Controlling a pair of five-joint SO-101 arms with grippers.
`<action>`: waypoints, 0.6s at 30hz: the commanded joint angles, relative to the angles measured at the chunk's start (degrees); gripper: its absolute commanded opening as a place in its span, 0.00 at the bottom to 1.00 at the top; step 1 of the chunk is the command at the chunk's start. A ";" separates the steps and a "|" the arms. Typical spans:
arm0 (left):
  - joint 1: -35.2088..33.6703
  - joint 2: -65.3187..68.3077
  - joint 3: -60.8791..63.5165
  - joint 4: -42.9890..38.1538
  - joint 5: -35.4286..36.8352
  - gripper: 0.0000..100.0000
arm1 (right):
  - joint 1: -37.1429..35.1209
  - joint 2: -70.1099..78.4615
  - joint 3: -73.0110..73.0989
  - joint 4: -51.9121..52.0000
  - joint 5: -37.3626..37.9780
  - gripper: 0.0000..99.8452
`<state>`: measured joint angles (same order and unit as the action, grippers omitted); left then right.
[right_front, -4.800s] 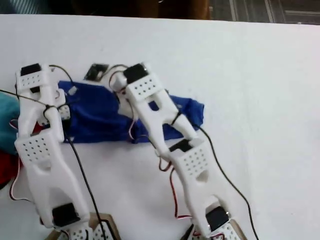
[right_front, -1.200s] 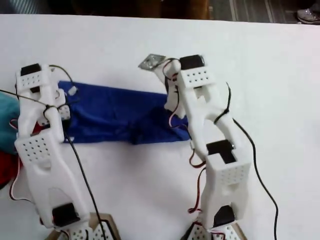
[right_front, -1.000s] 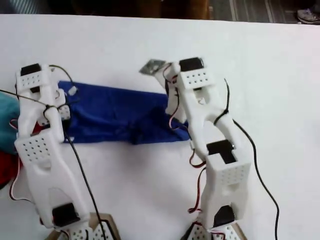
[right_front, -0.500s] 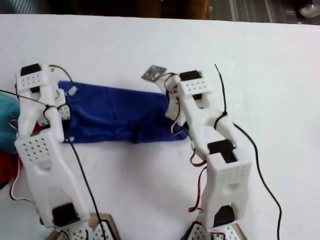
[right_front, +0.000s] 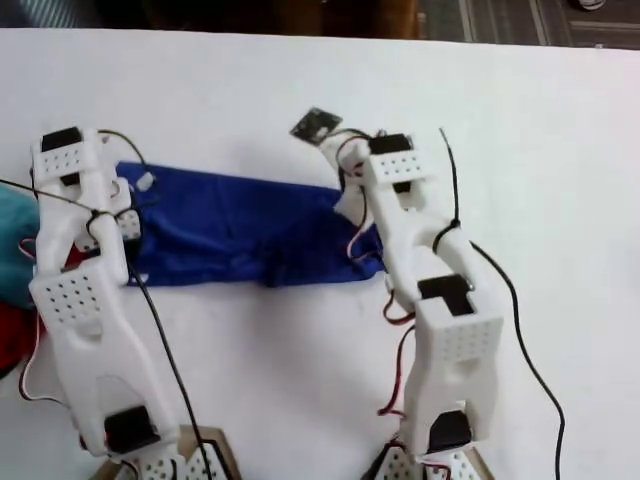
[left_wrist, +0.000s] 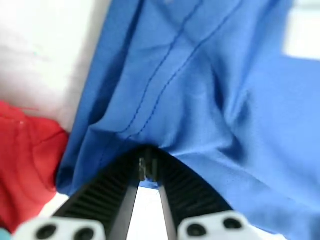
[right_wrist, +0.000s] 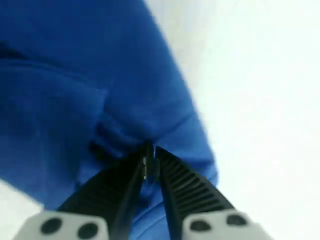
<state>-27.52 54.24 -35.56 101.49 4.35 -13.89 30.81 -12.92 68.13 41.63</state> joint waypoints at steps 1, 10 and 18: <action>-2.73 0.97 1.63 0.79 -0.18 0.02 | 1.27 4.00 -6.95 -2.24 0.18 0.02; -2.81 0.97 1.63 0.79 -0.09 0.02 | 2.51 11.91 -28.04 12.35 -3.16 0.02; -2.81 0.97 1.63 0.70 -0.09 0.02 | 0.75 11.91 -46.24 30.20 -5.71 0.02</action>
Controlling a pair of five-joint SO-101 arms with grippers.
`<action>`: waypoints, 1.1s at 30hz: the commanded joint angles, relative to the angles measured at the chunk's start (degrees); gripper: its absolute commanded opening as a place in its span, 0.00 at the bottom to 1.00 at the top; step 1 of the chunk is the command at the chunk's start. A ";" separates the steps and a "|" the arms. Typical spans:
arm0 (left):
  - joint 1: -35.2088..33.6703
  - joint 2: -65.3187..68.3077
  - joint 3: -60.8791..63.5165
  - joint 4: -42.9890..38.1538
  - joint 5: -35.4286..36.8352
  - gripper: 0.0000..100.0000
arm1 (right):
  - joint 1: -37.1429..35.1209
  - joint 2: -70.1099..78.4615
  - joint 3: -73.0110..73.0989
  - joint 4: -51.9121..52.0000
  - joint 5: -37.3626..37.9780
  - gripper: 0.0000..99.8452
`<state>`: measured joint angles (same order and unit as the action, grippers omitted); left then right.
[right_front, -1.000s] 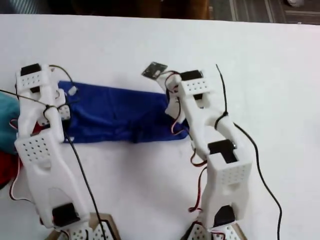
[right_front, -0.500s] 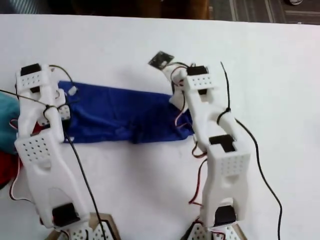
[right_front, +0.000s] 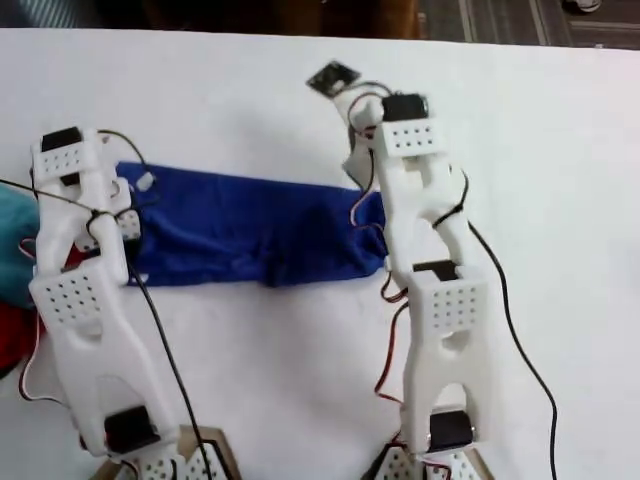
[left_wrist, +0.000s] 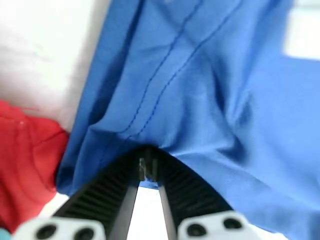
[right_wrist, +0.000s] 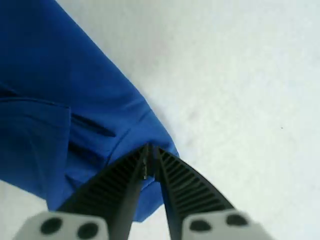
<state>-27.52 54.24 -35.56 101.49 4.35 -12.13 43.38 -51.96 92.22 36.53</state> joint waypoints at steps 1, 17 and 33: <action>-2.81 0.97 1.63 0.70 -0.09 0.02 | -1.71 -0.66 -9.32 8.13 -0.62 0.02; -2.90 0.97 1.63 0.70 0.00 0.02 | -17.45 -20.09 28.13 5.85 0.70 0.02; -2.90 0.97 1.63 0.70 0.00 0.02 | -24.22 -19.65 40.09 -15.34 -1.41 0.02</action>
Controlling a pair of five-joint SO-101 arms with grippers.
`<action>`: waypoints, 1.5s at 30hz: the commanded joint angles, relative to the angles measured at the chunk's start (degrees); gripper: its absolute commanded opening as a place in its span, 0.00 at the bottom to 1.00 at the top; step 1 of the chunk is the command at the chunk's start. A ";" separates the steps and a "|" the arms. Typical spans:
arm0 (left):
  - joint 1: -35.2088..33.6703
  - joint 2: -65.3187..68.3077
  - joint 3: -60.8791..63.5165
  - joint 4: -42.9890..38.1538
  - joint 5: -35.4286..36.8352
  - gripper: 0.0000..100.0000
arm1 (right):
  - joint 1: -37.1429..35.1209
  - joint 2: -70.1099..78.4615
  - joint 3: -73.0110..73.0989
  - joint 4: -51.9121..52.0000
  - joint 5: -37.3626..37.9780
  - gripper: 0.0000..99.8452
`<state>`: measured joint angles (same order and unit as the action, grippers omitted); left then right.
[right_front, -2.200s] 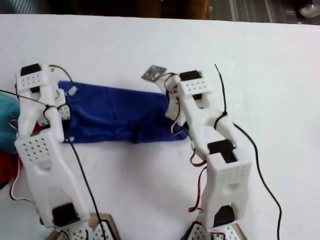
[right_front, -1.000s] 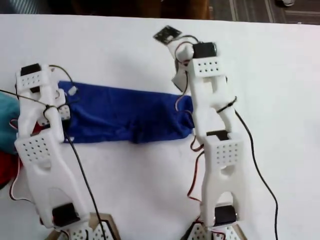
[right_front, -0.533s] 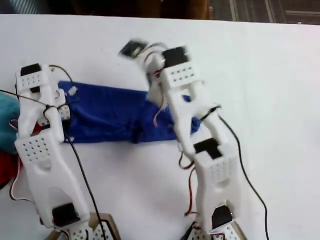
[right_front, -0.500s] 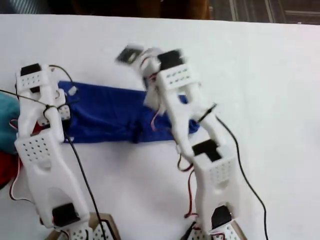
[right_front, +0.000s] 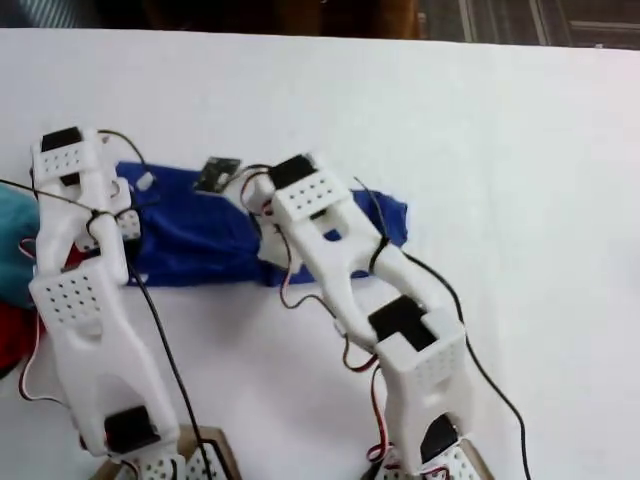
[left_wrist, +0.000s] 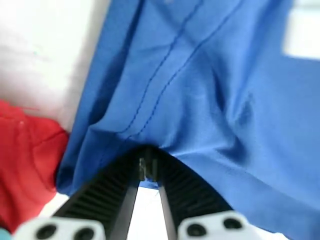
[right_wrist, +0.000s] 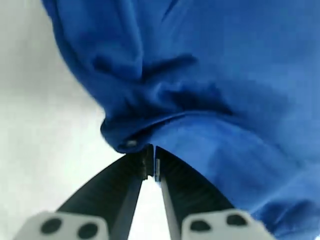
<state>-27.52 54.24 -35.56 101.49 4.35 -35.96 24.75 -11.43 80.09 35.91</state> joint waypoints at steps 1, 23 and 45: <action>-2.90 0.97 1.63 0.70 0.00 0.02 | -0.40 0.13 -0.44 -4.35 -0.79 0.02; -2.90 0.97 1.63 0.70 0.00 0.02 | -3.56 2.68 -0.62 -11.82 -0.70 0.02; -4.04 -15.74 7.60 0.97 -0.26 0.14 | 11.47 -17.80 -0.79 0.66 -0.26 0.02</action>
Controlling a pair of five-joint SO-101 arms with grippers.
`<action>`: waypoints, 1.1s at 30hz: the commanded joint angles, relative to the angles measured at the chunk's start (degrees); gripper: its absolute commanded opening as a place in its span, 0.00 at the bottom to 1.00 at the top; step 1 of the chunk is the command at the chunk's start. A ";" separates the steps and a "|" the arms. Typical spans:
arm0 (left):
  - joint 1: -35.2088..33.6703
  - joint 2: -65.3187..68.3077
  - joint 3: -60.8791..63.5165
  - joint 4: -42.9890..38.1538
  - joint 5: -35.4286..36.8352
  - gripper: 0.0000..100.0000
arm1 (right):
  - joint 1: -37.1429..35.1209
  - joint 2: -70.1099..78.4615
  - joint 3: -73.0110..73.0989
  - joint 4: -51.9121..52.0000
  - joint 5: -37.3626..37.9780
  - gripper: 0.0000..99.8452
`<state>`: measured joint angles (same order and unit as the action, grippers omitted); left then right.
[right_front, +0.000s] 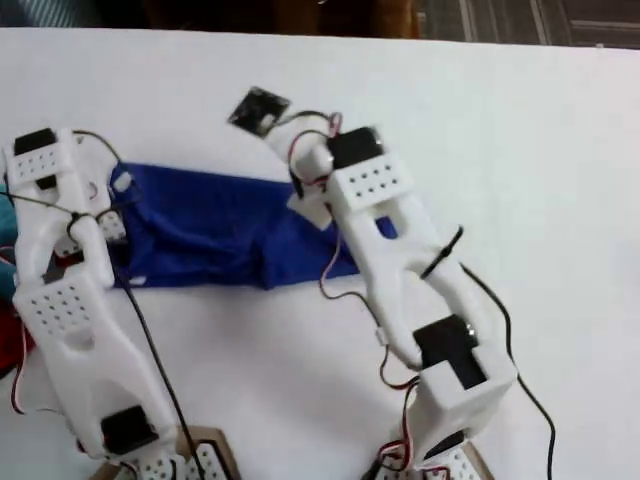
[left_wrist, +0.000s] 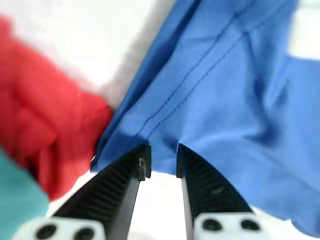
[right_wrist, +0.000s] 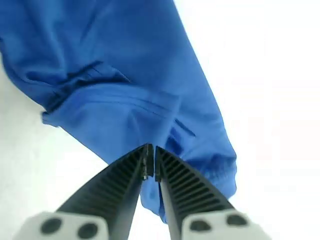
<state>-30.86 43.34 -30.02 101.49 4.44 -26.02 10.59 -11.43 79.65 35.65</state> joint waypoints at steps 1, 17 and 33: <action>-0.70 -5.27 3.12 0.97 -0.35 0.16 | 1.63 -3.65 -0.79 1.54 0.00 0.02; -2.81 -13.36 2.15 0.79 -3.96 0.20 | 2.33 -3.65 -0.70 2.68 0.00 0.02; -1.85 13.63 -30.02 1.05 -7.91 0.20 | 2.42 -3.74 -0.97 3.47 0.00 0.02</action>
<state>-34.29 56.79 -56.40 101.58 -2.07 -23.82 10.59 -11.43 82.64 35.65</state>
